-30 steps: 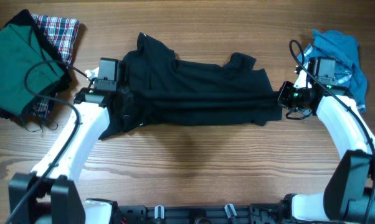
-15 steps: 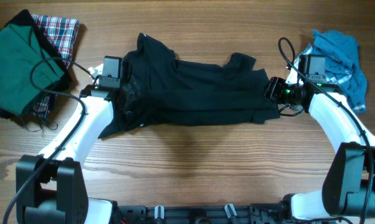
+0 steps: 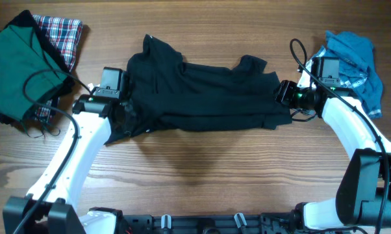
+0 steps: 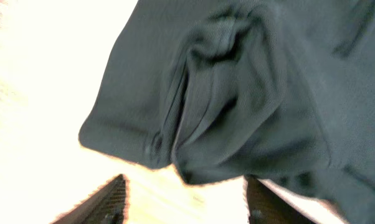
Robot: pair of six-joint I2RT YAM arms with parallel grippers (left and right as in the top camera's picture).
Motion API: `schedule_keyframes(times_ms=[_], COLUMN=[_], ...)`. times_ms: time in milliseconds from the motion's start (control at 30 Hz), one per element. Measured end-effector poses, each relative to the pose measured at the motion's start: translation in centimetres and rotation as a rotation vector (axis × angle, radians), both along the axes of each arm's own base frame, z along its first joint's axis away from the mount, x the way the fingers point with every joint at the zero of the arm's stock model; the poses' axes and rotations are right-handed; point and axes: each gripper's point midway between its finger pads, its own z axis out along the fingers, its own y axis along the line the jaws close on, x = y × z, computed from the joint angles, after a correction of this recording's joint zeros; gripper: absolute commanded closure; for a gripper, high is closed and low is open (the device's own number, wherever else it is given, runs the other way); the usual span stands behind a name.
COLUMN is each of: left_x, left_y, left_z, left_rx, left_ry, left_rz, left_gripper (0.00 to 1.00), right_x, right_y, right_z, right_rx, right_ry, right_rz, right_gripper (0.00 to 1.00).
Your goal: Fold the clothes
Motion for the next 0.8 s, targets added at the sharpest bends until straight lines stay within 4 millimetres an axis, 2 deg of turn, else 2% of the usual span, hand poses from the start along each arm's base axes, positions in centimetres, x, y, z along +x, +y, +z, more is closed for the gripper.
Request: schedule_keyframes(times_ms=[33, 167, 267, 400, 667, 800], left_x=[-0.4, 0.1, -0.3, -2.1, 0.4, 0.2], left_y=[0.0, -0.2, -0.1, 0.1, -0.1, -0.1], left_z=[-0.1, -0.3, -1.7, -4.6, -4.3, -4.7], left_rx=[-0.003, -0.018, -0.02, -0.018, -0.035, -0.029], left_ry=[0.013, -0.013, -0.011, 0.026, -0.09, -0.071], left_rz=[0.005, 0.016, 0.029, 0.047, 0.054, 0.056], left_gripper=[0.64, 0.77, 0.78, 0.76, 0.72, 0.72], right_x=[0.0, 0.1, 0.2, 0.2, 0.1, 0.0], right_y=[0.0, 0.0, 0.0, 0.0, 0.0, 0.0], right_z=[0.0, 0.0, 0.1, 0.1, 0.0, 0.0], right_rx=[0.0, 0.0, -0.004, -0.01, -0.009, -0.009], right_ry=[-0.001, -0.005, -0.01, -0.013, -0.007, -0.007], right_rz=[0.0, 0.0, 0.007, 0.02, 0.02, 0.02], right_gripper=[0.34, 0.34, 0.33, 0.33, 0.33, 0.33])
